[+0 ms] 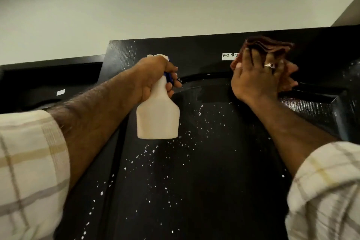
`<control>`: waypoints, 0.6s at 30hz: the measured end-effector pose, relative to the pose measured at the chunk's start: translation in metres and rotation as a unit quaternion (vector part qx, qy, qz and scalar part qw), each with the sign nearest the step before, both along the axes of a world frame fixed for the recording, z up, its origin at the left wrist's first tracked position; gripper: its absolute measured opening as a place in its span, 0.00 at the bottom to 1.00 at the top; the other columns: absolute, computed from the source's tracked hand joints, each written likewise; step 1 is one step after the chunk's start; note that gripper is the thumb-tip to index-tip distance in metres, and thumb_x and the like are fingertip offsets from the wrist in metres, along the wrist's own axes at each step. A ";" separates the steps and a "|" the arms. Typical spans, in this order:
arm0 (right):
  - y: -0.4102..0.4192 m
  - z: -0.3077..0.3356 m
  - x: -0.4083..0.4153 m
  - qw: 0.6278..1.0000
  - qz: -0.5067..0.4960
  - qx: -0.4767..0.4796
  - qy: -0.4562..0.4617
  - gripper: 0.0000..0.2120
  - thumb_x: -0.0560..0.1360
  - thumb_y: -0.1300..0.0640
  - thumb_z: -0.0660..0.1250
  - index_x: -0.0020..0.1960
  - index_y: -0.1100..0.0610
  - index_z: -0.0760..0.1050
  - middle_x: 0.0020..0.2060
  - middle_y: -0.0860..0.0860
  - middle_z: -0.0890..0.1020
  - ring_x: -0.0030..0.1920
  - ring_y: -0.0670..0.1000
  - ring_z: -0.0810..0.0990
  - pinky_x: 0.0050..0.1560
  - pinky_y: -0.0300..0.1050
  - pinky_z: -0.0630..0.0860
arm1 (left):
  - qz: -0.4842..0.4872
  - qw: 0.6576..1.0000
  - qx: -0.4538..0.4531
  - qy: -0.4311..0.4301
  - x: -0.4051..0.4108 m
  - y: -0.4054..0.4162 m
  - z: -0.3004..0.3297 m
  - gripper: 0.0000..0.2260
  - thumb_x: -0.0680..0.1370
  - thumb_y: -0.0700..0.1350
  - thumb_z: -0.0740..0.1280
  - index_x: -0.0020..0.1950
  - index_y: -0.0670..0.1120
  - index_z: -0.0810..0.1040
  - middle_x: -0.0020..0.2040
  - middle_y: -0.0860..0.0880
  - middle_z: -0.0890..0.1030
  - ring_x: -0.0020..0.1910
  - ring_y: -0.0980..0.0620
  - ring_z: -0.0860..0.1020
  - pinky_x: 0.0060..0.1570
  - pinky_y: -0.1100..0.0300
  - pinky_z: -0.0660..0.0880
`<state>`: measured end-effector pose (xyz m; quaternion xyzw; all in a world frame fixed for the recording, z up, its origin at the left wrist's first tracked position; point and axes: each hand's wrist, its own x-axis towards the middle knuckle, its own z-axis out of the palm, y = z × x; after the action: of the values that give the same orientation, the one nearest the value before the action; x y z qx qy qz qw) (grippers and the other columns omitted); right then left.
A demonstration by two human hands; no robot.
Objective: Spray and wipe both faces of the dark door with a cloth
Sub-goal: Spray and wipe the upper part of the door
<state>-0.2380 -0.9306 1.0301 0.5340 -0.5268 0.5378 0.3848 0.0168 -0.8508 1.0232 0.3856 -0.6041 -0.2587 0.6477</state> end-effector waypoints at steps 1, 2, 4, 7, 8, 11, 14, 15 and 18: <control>0.001 0.011 0.011 1.000 0.003 0.002 0.024 0.30 0.87 0.45 0.47 0.88 0.50 0.48 0.87 0.51 0.53 0.86 0.65 0.46 0.83 0.68 0.38 | -0.001 1.000 -0.006 0.003 0.002 0.000 0.003 0.08 0.81 0.46 0.68 0.47 0.43 0.81 0.46 0.41 0.87 0.25 0.54 0.76 0.31 0.58 0.79; 0.003 0.021 0.022 0.998 0.002 0.011 0.059 0.30 0.88 0.45 0.47 0.88 0.49 0.48 0.87 0.50 0.53 0.86 0.64 0.47 0.83 0.67 0.37 | -0.001 1.000 -0.014 0.006 0.004 -0.001 0.006 0.08 0.81 0.46 0.68 0.47 0.42 0.80 0.47 0.41 0.87 0.25 0.54 0.76 0.31 0.58 0.79; 0.004 0.034 0.037 0.985 -0.002 0.037 0.167 0.29 0.88 0.44 0.47 0.88 0.45 0.48 0.87 0.47 0.53 0.86 0.61 0.47 0.84 0.64 0.38 | 0.007 1.000 -0.026 0.010 0.007 -0.001 0.010 0.08 0.81 0.46 0.68 0.47 0.42 0.80 0.46 0.42 0.87 0.25 0.55 0.76 0.31 0.58 0.79; 0.008 0.030 0.015 0.944 0.037 0.076 0.318 0.30 0.85 0.39 0.47 0.86 0.39 0.53 0.86 0.42 0.55 0.87 0.55 0.48 0.85 0.60 0.40 | 0.018 1.000 -0.020 0.007 0.009 -0.006 0.015 0.07 0.81 0.47 0.69 0.48 0.43 0.81 0.46 0.43 0.87 0.25 0.55 0.76 0.31 0.58 0.79; 0.008 0.029 -0.001 0.939 0.048 0.075 0.333 0.31 0.83 0.37 0.48 0.86 0.38 0.56 0.86 0.42 0.57 0.87 0.54 0.49 0.86 0.60 0.43 | 0.019 1.000 -0.017 0.005 0.010 -0.008 0.016 0.07 0.81 0.47 0.69 0.48 0.43 0.81 0.46 0.43 0.87 0.25 0.55 0.76 0.30 0.58 0.79; 0.003 0.040 -0.050 0.968 0.000 0.019 0.249 0.33 0.82 0.36 0.46 0.85 0.41 0.59 0.85 0.47 0.62 0.85 0.59 0.56 0.85 0.62 0.48 | 0.019 1.000 -0.015 0.005 0.016 -0.015 0.018 0.08 0.80 0.47 0.69 0.47 0.43 0.81 0.47 0.42 0.88 0.25 0.55 0.76 0.32 0.57 0.79; 0.001 0.063 -0.044 0.995 -0.039 0.007 0.096 0.32 0.85 0.40 0.43 0.87 0.44 0.51 0.87 0.48 0.56 0.85 0.60 0.53 0.84 0.63 0.45 | 0.023 1.000 -0.019 -0.002 0.016 -0.015 0.021 0.08 0.81 0.47 0.69 0.47 0.43 0.81 0.48 0.41 0.88 0.25 0.54 0.76 0.33 0.56 0.79; 0.001 0.069 -0.028 0.997 -0.033 0.008 0.075 0.31 0.86 0.41 0.44 0.88 0.46 0.50 0.87 0.49 0.54 0.86 0.61 0.52 0.84 0.64 0.44 | 0.028 0.999 -0.024 -0.003 0.017 -0.013 0.023 0.08 0.81 0.47 0.69 0.47 0.43 0.81 0.47 0.41 0.88 0.25 0.54 0.76 0.32 0.56 0.79; 0.002 0.078 0.030 0.994 -0.015 0.006 0.112 0.30 0.87 0.44 0.47 0.88 0.49 0.51 0.86 0.50 0.56 0.85 0.62 0.53 0.83 0.68 0.44 | 0.039 0.998 -0.042 0.007 0.019 -0.009 0.028 0.06 0.80 0.45 0.69 0.47 0.43 0.81 0.46 0.41 0.87 0.26 0.54 0.75 0.31 0.57 0.78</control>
<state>-0.2077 -0.9284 1.1077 0.5852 -0.4916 0.4654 0.4464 0.0353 -0.8597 1.0515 0.3792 -0.5947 -0.2101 0.6771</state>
